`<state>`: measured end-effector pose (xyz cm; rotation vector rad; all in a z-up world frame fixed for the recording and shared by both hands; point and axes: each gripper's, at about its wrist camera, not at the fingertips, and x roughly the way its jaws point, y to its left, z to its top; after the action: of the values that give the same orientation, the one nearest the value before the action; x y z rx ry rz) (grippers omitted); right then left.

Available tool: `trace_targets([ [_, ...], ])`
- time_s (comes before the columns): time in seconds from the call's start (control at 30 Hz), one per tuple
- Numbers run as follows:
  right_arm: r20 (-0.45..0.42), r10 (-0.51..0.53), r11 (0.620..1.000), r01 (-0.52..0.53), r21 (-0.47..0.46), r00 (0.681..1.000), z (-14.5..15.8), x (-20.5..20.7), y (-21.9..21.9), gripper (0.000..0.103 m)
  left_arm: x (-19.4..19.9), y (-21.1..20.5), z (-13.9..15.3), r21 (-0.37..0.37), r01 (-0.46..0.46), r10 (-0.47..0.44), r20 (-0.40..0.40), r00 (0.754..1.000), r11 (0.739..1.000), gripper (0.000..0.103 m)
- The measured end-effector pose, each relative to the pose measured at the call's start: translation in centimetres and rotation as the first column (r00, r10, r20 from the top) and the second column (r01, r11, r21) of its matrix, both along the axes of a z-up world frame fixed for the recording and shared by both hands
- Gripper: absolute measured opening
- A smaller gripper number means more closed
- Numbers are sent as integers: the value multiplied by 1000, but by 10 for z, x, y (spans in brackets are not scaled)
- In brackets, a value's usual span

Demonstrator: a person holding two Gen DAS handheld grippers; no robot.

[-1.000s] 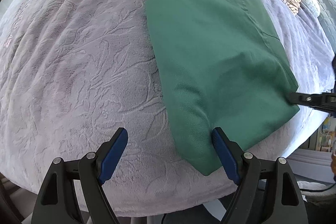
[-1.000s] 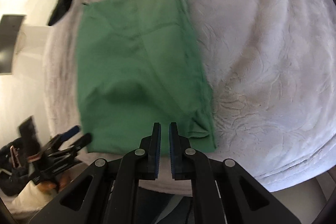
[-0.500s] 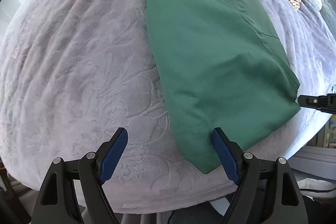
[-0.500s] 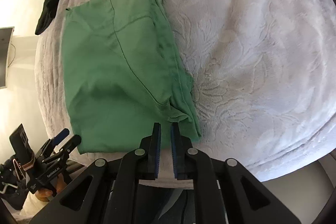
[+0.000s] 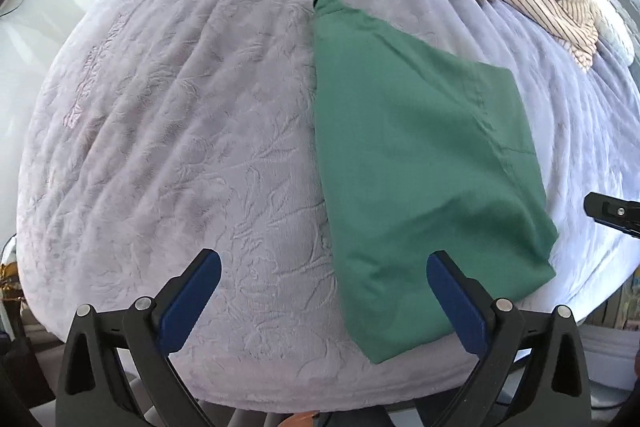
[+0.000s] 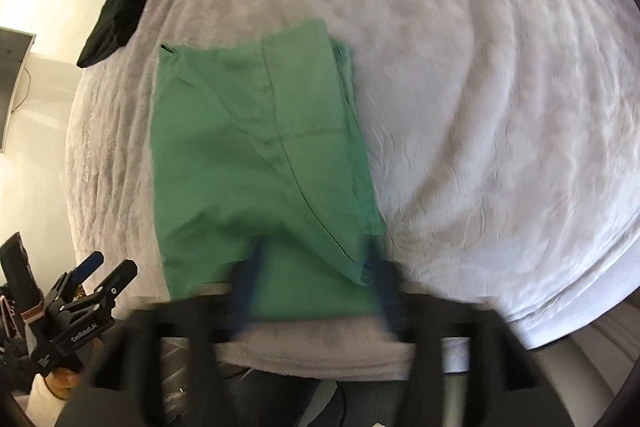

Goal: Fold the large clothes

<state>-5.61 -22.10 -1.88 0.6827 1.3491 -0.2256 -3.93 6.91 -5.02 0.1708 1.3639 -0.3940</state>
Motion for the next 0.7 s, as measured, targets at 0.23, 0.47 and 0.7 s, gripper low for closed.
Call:
trace_targets([
  [0.23, 6, 41, 994, -41, -102, 999, 15, 24, 12, 85, 5, -1, 12, 6, -38, 38, 2, 999, 999, 103],
  [0.47, -39, 55, 983, -61, -175, 998, 12, 27, 19, 95, 4, -4, 15, 15, -41, 41, 11, 999, 999, 103],
  [0.7, -39, 45, 982, -51, -179, 998, 13, 26, 18, 95, 4, -3, 13, 24, -47, 47, 14, 999, 999, 103],
])
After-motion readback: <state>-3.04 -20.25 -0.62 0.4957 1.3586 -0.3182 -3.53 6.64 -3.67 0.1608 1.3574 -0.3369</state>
